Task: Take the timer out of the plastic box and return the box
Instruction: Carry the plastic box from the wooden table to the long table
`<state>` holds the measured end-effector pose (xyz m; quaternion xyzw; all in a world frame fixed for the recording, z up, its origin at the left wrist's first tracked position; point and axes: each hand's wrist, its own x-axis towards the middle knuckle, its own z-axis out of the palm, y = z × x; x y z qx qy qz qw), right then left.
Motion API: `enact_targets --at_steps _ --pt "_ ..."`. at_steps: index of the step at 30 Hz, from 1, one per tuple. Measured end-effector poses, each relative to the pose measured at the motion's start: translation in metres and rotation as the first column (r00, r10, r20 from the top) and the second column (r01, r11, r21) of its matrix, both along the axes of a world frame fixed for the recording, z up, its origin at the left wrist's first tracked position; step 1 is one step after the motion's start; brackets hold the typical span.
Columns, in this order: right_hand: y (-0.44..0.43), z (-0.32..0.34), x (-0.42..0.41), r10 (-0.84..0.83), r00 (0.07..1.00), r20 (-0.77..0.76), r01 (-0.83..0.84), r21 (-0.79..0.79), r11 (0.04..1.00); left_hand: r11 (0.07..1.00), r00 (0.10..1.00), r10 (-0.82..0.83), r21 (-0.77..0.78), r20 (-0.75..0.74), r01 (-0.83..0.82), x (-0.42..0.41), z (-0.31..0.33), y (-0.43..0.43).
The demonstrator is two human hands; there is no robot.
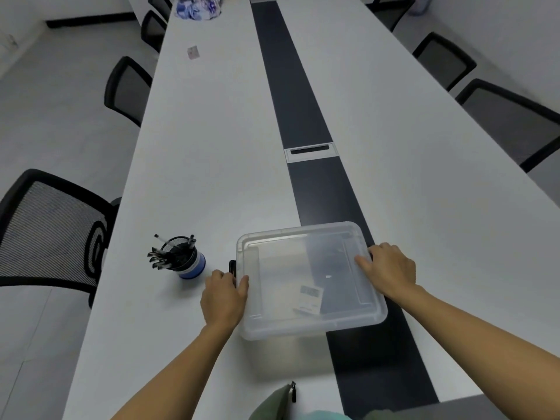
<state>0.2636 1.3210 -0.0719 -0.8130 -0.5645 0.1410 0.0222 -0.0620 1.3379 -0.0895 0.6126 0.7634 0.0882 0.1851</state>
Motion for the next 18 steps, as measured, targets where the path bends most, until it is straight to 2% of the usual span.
enact_targets --at_steps 4,6,7,9,11,13,14,15,18 --pt "0.002 0.014 -0.008 -0.104 0.988 -0.119 0.101 -0.031 0.994 0.996 0.995 0.087 -0.009 0.056 -0.087 0.003 0.008 0.006" --pt "0.004 0.026 -0.007 -0.142 0.957 -0.253 0.141 -0.023 0.990 0.990 0.979 0.143 -0.025 0.143 -0.141 0.001 0.014 0.014" --pt "0.007 0.034 -0.006 -0.168 0.904 -0.394 0.174 -0.020 0.985 0.985 0.960 0.172 -0.036 0.220 -0.168 0.000 0.019 0.020" --pt "0.017 0.054 -0.002 -0.229 0.673 -0.704 0.260 -0.065 0.963 0.970 0.875 0.239 -0.067 0.421 -0.233 0.004 0.028 0.038" --pt "0.033 0.073 0.004 -0.286 0.466 -0.837 0.305 -0.151 0.940 0.938 0.722 0.332 -0.130 0.606 -0.322 0.010 0.035 0.059" --pt "0.055 0.084 0.011 -0.327 0.413 -0.850 0.349 -0.184 0.919 0.908 0.584 0.386 -0.181 0.714 -0.378 0.011 0.040 0.078" --pt "0.068 0.085 0.014 -0.347 0.412 -0.842 0.380 -0.187 0.906 0.907 0.576 0.389 -0.188 0.719 -0.378 0.011 0.038 0.082" --pt "0.083 0.084 0.017 -0.364 0.408 -0.837 0.410 -0.189 0.892 0.915 0.620 0.381 -0.185 0.686 -0.358 0.010 0.034 0.085" --pt "0.124 0.068 0.022 -0.433 0.356 -0.828 0.493 -0.227 0.840 0.950 0.858 0.303 -0.202 0.415 -0.238 0.006 0.015 0.078"
